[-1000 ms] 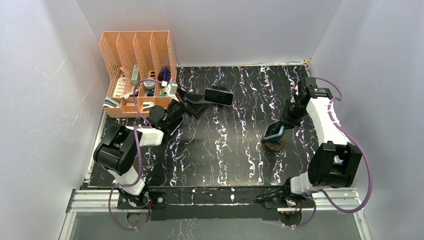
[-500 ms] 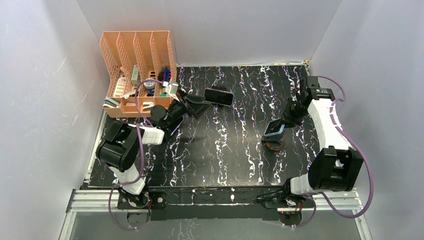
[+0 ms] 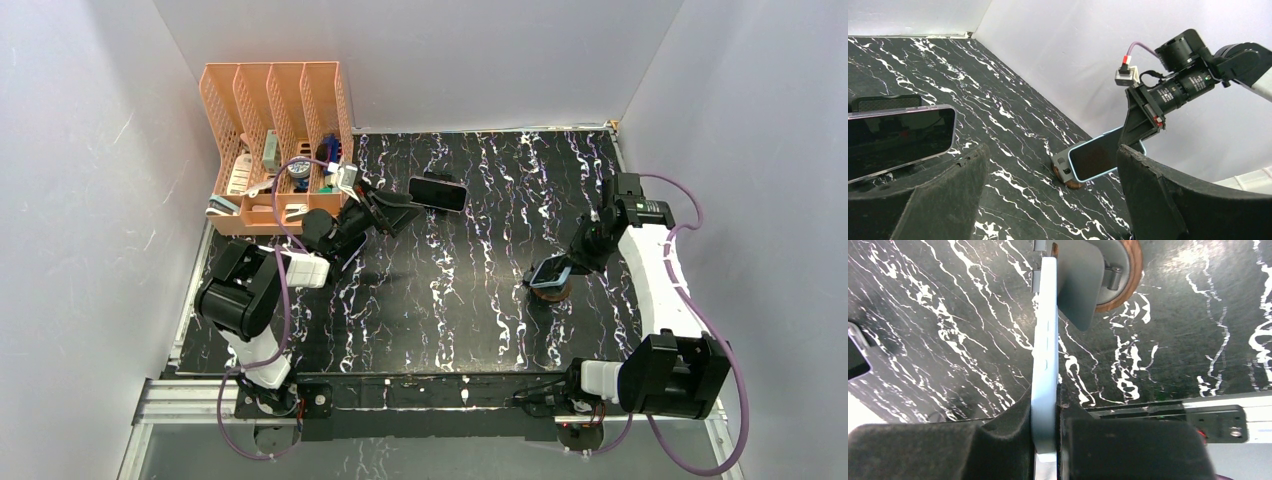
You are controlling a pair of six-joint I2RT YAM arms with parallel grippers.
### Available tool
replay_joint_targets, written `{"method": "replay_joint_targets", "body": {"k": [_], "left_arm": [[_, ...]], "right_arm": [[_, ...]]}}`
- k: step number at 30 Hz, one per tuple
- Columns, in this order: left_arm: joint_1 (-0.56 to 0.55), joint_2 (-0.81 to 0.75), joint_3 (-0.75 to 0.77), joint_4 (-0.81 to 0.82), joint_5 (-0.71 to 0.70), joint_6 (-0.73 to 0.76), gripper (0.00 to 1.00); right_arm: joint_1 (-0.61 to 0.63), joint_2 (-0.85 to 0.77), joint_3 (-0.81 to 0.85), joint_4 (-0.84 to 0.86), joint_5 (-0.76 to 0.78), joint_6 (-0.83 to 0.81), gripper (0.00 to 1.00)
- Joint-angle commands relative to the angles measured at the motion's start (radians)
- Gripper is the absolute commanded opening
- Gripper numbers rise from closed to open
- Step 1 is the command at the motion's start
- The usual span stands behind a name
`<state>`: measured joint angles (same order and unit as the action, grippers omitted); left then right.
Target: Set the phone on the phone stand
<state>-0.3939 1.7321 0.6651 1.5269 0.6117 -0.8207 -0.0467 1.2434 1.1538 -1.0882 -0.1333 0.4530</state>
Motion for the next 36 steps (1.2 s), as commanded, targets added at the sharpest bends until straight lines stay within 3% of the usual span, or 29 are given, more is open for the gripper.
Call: {"method": "replay_joint_targets", "body": {"k": [1,19,36], "left_arm": [[0.007,-0.009,0.023,0.198,0.02,-0.005,0.94],[0.014,0.019,0.038,0.217,0.031,-0.027,0.94],[0.021,0.054,0.048,0.249,0.039,-0.061,0.94]], "right_arm": [[-0.01,-0.011,-0.044,0.08,-0.028,0.043,0.01],[-0.046,0.001,-0.039,0.166,-0.03,0.032,0.01],[-0.055,-0.071,-0.173,0.199,-0.066,0.092,0.01]]}}
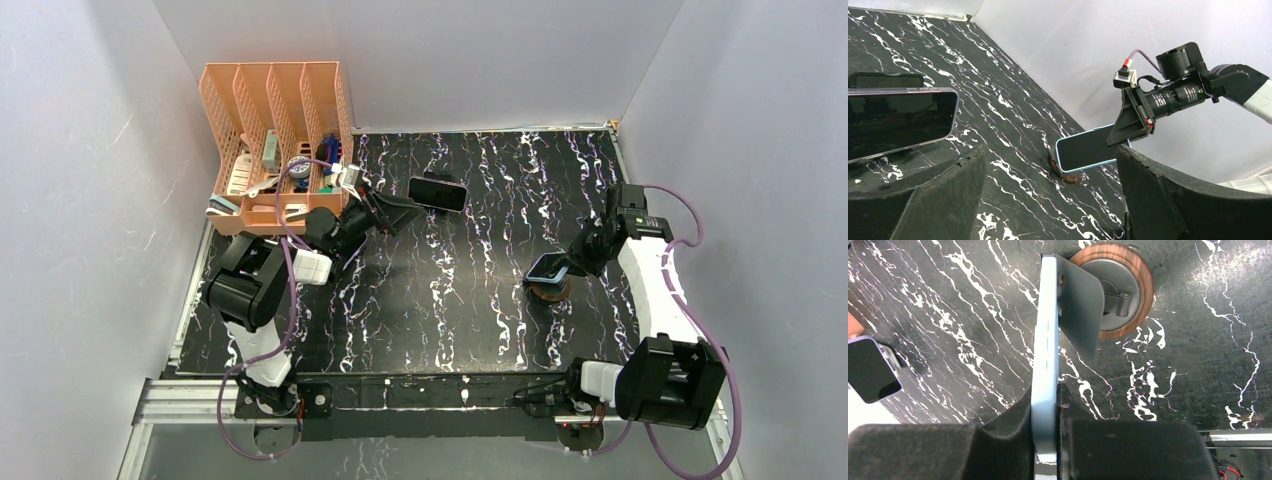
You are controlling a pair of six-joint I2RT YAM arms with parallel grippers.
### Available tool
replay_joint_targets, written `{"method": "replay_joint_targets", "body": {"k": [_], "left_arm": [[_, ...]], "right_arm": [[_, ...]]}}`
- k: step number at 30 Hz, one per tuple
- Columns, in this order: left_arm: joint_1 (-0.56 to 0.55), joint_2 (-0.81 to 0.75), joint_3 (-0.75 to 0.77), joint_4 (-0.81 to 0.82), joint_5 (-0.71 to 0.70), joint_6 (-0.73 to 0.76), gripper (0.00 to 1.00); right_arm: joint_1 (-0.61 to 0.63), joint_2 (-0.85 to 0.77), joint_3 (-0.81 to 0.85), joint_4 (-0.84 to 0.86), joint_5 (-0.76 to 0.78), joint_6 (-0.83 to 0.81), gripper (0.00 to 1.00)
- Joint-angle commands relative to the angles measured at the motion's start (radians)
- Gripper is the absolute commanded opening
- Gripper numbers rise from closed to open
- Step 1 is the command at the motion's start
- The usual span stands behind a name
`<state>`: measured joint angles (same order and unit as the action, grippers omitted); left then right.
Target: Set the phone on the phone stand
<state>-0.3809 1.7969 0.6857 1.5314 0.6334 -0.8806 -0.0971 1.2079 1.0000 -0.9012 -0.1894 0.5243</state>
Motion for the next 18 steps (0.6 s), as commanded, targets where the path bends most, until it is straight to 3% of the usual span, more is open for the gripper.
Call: {"method": "replay_joint_targets", "body": {"k": [1,18], "left_arm": [[0.008,-0.009,0.027,0.245,0.017,-0.003,0.94],[0.008,-0.001,0.032,0.246,0.024,-0.011,0.94]], "right_arm": [[-0.004,-0.036,-0.026,0.014,-0.006,0.023,0.01],[-0.032,-0.047,-0.095,0.056,0.076,0.048,0.01]]}}
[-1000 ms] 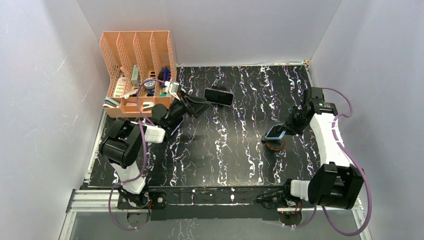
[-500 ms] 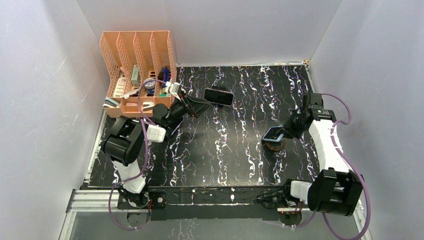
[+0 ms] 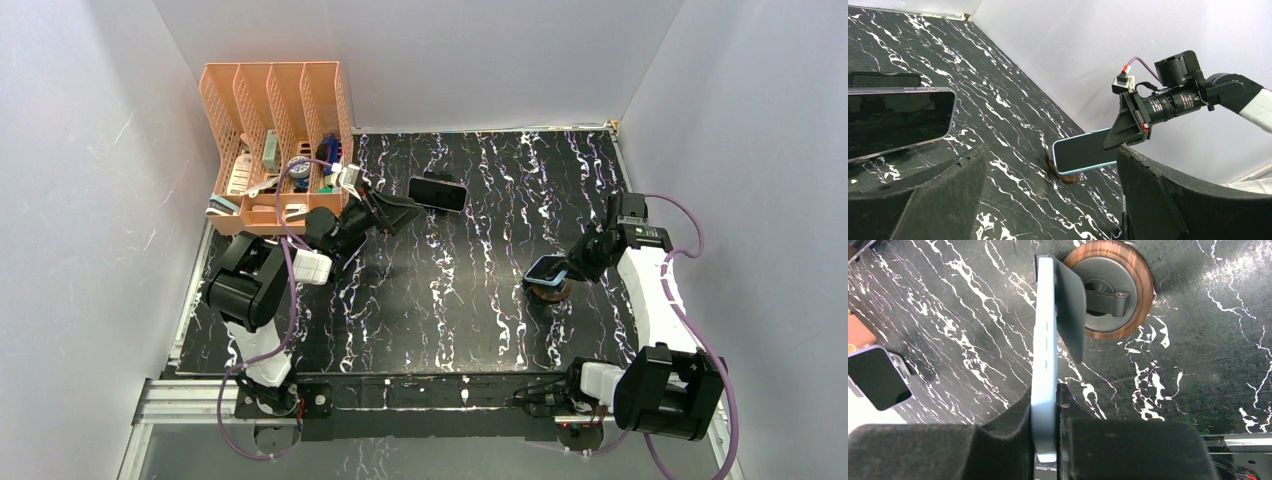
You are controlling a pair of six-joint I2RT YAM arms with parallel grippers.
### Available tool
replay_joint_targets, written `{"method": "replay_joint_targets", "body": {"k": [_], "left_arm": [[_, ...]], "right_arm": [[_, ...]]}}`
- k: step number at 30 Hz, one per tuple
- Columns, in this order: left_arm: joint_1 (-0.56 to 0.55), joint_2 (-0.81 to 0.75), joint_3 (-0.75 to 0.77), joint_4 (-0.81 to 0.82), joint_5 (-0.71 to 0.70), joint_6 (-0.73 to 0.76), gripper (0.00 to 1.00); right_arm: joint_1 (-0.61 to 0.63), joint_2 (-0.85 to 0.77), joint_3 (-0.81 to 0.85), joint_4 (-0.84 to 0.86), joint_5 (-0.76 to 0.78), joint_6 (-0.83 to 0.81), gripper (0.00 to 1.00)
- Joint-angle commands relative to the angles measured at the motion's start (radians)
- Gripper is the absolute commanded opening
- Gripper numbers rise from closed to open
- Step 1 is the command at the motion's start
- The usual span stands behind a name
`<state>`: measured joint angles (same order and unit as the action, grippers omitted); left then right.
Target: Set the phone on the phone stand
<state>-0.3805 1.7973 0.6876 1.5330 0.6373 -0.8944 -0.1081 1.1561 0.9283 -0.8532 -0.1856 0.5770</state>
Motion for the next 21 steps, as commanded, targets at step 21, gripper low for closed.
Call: {"method": "replay_joint_targets", "body": {"k": [21], "left_arm": [[0.008,0.02,0.046,0.245,0.032,-0.011,0.94]], "right_arm": [[-0.111,0.016,-0.065,0.032,0.058,-0.063,0.39]]}}
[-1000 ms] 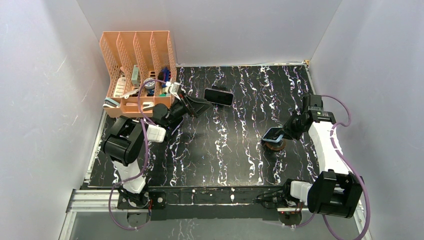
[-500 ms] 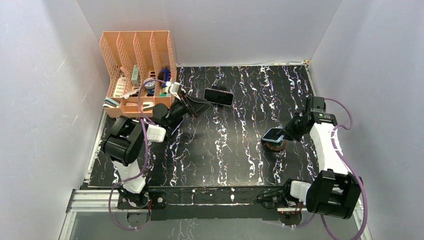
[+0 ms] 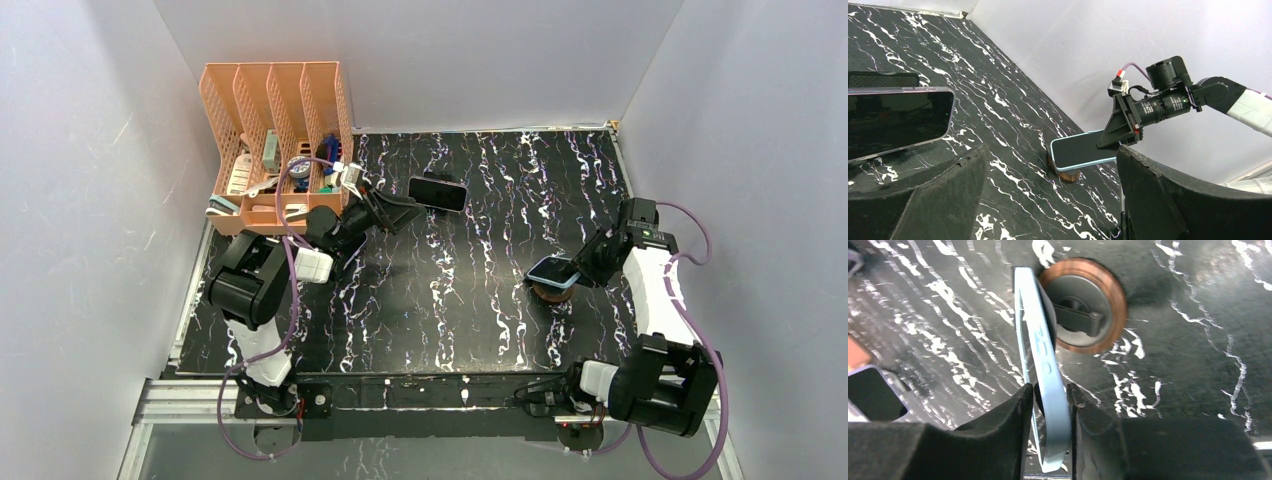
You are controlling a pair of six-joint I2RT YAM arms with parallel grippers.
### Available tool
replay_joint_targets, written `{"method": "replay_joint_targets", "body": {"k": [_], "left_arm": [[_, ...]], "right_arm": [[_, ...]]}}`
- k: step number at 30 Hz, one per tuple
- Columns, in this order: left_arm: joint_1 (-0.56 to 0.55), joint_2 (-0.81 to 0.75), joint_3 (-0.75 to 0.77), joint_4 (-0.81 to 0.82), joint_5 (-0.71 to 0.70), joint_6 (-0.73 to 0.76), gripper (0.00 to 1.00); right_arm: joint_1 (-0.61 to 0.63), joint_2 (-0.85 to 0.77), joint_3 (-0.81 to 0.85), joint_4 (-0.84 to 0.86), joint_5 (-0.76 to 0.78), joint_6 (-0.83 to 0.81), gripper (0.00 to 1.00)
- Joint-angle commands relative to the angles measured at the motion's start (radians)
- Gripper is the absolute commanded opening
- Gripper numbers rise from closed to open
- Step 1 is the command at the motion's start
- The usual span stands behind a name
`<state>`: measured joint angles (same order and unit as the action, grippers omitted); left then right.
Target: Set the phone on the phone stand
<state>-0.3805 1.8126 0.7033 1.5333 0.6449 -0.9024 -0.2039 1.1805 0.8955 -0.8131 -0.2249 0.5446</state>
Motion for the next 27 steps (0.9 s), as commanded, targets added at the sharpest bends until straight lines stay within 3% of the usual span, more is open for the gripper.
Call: {"method": "replay_joint_targets", "body": {"k": [1,4,12,22,27], "left_arm": [[0.008,0.005,0.031,0.244,0.024,-0.004,0.94],[0.008,0.005,0.031,0.244,0.024,-0.006,0.94],[0.008,0.006,0.032,0.245,0.027,-0.007,0.94],[0.008,0.013,0.036,0.249,0.028,-0.012,0.94],[0.008,0.018,0.038,0.25,0.029,-0.015,0.94]], "right_arm": [[-0.015,-0.011,-0.035,-0.008,0.098,-0.03,0.44],[-0.018,-0.013,-0.043,-0.01,0.106,-0.028,0.59],[-0.022,-0.022,-0.04,-0.006,0.096,-0.037,0.71],[-0.022,-0.041,-0.098,0.066,0.065,-0.026,0.71],[-0.022,-0.048,-0.143,0.141,0.023,0.006,0.6]]}}
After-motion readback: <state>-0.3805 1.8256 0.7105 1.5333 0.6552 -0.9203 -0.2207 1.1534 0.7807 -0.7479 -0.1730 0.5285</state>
